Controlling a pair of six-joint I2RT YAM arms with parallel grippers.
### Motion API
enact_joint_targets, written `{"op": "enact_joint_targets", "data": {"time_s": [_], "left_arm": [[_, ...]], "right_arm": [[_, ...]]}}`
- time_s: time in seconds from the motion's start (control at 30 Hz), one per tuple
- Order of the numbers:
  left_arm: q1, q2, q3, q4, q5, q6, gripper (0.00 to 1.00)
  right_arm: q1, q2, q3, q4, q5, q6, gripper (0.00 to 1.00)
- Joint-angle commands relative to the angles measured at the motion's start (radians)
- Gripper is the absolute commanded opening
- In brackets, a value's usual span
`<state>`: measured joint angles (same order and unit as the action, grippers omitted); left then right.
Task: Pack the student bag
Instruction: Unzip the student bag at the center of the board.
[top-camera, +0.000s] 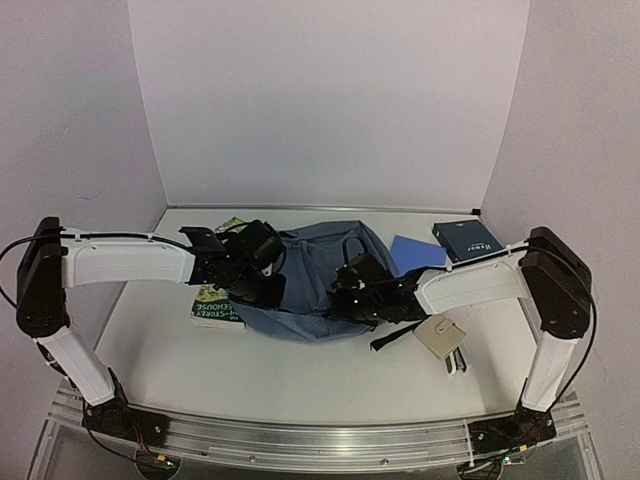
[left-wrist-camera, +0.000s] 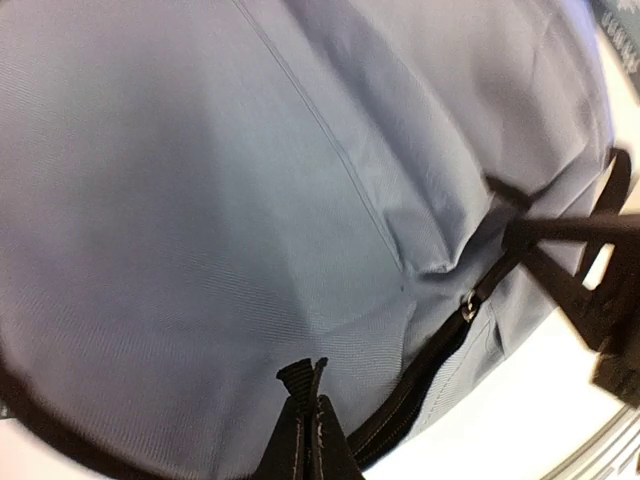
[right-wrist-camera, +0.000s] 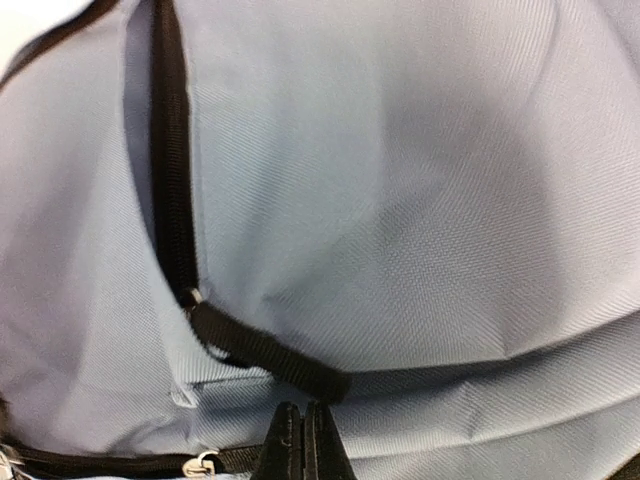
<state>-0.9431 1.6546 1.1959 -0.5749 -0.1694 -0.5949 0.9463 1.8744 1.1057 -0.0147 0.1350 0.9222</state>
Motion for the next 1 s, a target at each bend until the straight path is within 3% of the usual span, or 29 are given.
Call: {"op": "enact_joint_targets", "data": {"time_s": [0.0,0.33,0.6,0.67,0.77,0.9,0.97], "left_arm": [[0.012,-0.049,0.035,-0.013,-0.142,-0.036,0.00],[0.115,-0.164,0.001,0.052,-0.185,-0.049,0.00],[0.193,-0.220,-0.055,0.214,-0.046,0.042,0.00],[0.193,-0.234,-0.073,0.265,0.031,0.068,0.00],[0.193,-0.274,-0.126,0.350,0.175,0.081,0.00],[0.193,-0.310,-0.151,0.390,0.290,0.069,0.00],[0.193,-0.329,-0.163,0.406,0.323,0.055,0.00]], "right_arm": [[-0.003,-0.039,-0.011,-0.018,0.083,0.014,0.00],[-0.003,-0.099,-0.067,-0.030,0.126,0.046,0.00],[-0.003,-0.173,-0.089,-0.031,0.114,-0.056,0.00],[-0.002,-0.202,-0.077,-0.031,0.095,-0.129,0.12],[0.009,-0.265,-0.066,-0.027,0.077,-0.229,0.42],[0.046,-0.345,-0.049,-0.002,0.011,-0.365,0.62],[0.075,-0.365,-0.037,0.021,-0.019,-0.428,0.67]]}}
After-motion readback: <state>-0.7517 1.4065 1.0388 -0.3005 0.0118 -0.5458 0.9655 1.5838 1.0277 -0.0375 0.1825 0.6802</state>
